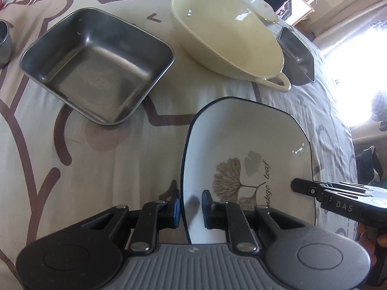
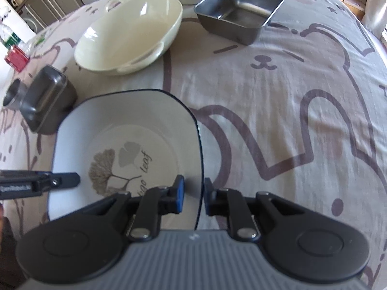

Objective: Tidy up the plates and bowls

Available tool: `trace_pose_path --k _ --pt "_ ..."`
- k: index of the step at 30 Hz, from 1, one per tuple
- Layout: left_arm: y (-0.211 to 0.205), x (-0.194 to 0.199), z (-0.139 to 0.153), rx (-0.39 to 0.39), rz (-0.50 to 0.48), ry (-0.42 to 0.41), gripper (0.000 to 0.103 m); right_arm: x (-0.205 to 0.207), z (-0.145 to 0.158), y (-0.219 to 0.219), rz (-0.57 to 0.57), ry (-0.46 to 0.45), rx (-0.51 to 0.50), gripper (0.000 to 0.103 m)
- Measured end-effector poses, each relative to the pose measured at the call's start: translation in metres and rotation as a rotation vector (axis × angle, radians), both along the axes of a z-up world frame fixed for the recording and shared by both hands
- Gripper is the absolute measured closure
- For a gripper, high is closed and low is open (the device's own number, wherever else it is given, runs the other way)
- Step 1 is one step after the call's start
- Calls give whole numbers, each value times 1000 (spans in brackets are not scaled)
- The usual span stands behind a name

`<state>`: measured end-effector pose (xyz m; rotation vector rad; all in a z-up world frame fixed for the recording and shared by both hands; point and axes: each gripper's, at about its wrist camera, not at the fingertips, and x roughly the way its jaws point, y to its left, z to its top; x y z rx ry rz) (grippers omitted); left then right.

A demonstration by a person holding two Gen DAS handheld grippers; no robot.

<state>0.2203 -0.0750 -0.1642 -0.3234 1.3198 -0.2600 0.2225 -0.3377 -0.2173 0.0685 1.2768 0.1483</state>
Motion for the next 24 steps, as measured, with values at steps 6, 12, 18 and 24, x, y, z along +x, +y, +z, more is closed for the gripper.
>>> trace_pose_path --k 6,12,18,24 --pt "-2 0 0 3 -10 -4 85 -1 0 0 5 3 0 83" --pt "-2 0 0 8 -23 -11 85 -1 0 0 11 8 1 83" --pt "-3 0 0 12 -39 -11 85 -1 0 0 13 8 0 83" --pt "-2 1 -1 1 -52 -11 83 -5 0 5 20 0 -23 80"
